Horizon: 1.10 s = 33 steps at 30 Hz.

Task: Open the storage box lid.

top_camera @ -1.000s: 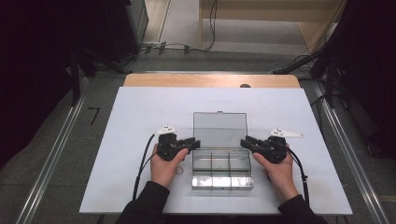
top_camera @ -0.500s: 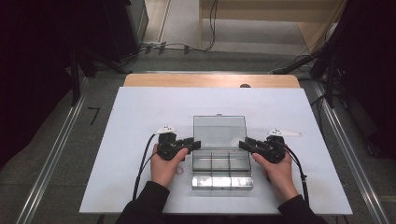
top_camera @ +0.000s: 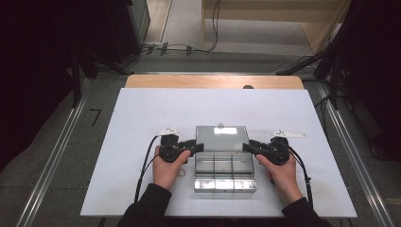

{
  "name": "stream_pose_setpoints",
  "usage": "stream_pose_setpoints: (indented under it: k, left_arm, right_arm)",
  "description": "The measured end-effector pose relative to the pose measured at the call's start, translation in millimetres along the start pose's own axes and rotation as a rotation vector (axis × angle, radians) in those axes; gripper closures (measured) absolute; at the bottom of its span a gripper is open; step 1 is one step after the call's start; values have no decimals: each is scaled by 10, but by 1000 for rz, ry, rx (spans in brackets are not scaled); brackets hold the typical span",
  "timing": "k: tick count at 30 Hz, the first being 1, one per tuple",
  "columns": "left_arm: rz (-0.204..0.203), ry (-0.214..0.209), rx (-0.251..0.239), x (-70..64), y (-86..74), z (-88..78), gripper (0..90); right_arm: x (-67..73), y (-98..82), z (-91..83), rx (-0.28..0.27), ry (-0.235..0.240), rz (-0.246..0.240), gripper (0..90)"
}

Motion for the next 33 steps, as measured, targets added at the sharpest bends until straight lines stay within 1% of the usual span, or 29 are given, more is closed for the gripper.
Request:
stream_pose_setpoints:
  k: [5, 8, 13, 16, 18, 21, 25, 27, 31, 33]
  left_arm:
    - [11, 8, -3, 7, 6, -27, 428]
    - [22, 10, -12, 3, 19, -57, 408]
    - [51, 6, -27, -25, 43, -114, 373]
    - [71, -4, -31, -52, 42, -139, 334]
    - [90, -12, -31, -78, 37, -156, 304]
    - [118, -20, -30, -120, 25, -181, 247]
    - [145, -30, -27, -161, 2, -207, 176]
    - [151, -34, -31, -177, -11, -219, 150]
    - [168, -54, -29, -206, -46, -254, 97]
    - [174, -65, -33, -225, -53, -271, 87]
  right_arm:
    - [6, 1, -11, 2, -3, -9, 482]
    - [29, 11, -30, -3, -2, -39, 466]
    - [68, 47, -74, -27, -3, -93, 427]
    - [103, 43, -104, -20, 0, -130, 369]
    - [125, 52, -123, -29, 8, -152, 340]
    - [154, 56, -156, -33, 9, -169, 289]
    - [188, 59, -191, -40, 14, -199, 225]
    - [196, 62, -209, -45, 11, -213, 201]
    - [204, 59, -254, -48, 11, -226, 156]
    - [199, 55, -278, -51, 8, -236, 146]
Point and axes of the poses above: each handheld gripper's, and its own axes: z roughly forward along the jaws, y roughly out of its top, x roughly to its left, the point moved 9 cm from there along z, roughly forward along the jaws, and after that the axes turned 2 degrees about y, right-handed, at the moved point
